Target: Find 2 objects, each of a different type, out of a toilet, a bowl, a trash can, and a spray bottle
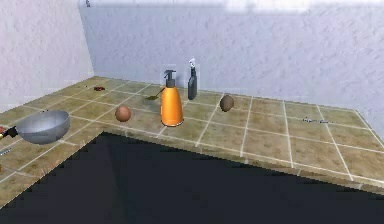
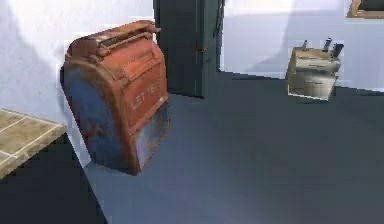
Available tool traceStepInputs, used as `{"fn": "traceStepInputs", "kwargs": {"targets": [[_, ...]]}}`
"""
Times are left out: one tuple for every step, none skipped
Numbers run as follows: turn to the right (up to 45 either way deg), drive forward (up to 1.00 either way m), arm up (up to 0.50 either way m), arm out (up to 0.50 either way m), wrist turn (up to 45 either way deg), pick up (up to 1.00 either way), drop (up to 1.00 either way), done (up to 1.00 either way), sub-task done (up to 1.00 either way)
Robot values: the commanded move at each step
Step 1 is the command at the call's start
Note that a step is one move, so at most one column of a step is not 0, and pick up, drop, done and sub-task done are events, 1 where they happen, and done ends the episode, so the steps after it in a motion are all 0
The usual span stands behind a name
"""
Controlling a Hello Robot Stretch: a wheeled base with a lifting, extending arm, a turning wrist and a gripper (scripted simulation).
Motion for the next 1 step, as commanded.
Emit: {"fn": "traceStepInputs", "kwargs": {"targets": [[0.0, 0.00, 0.00, 0.00, 0.0, 0.00, 0.00, 1.00, 0.00]]}}
